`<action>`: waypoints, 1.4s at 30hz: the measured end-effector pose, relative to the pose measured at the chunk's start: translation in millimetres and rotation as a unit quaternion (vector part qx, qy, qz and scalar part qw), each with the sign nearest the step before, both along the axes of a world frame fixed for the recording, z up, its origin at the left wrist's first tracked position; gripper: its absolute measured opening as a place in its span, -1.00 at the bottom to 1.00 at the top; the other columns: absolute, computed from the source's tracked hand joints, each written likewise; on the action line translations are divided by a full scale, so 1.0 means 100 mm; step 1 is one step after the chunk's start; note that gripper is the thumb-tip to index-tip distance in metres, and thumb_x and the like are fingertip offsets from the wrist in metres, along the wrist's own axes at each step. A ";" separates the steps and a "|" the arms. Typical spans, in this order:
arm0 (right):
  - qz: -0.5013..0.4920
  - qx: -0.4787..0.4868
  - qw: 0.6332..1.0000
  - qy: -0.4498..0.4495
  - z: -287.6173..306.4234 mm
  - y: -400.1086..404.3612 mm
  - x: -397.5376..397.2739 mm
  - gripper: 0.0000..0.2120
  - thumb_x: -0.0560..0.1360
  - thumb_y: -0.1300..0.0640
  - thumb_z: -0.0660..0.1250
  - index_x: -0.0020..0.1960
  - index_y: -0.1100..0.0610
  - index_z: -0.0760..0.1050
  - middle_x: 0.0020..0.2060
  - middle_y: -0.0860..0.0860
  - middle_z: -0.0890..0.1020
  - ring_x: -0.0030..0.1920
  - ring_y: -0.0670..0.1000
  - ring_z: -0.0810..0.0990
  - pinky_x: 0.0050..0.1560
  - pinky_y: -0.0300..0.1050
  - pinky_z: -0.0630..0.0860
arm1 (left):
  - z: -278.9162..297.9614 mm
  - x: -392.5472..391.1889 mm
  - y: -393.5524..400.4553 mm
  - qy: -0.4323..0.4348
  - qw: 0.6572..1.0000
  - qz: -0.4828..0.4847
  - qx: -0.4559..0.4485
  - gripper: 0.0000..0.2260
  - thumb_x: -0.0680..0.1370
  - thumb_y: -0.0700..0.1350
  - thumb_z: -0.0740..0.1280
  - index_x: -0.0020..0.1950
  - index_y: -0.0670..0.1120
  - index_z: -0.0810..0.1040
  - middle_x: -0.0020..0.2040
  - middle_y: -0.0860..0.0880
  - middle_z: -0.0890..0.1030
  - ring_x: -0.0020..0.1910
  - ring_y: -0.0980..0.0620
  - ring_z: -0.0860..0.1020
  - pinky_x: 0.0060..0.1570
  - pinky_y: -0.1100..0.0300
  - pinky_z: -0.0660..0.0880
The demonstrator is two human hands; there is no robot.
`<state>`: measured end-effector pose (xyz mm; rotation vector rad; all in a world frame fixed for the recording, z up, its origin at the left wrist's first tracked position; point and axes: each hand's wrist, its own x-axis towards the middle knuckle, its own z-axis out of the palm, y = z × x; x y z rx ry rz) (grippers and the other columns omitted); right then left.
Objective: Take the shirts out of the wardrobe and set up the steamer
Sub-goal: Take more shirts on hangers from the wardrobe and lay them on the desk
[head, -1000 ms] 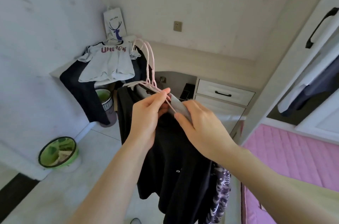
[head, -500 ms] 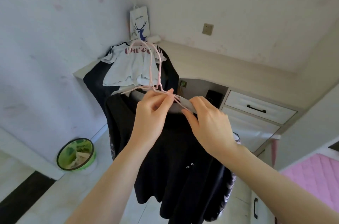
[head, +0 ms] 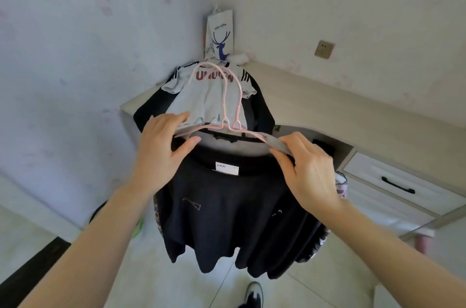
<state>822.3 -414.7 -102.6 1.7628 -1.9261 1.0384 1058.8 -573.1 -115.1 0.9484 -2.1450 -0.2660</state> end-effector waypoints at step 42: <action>0.079 0.010 0.989 -0.123 0.95 -5.57 -2.04 -0.67 0.55 -0.05 0.28 -0.27 0.15 0.46 -0.46 0.02 0.47 -0.38 0.07 0.45 -0.31 0.10 0.47 | 0.84 -1.90 -4.98 0.143 0.973 0.164 -0.078 -0.84 0.55 -0.04 0.34 0.01 -0.06 0.68 -0.21 0.03 0.58 -0.18 0.00 0.52 0.05 -0.12 0.42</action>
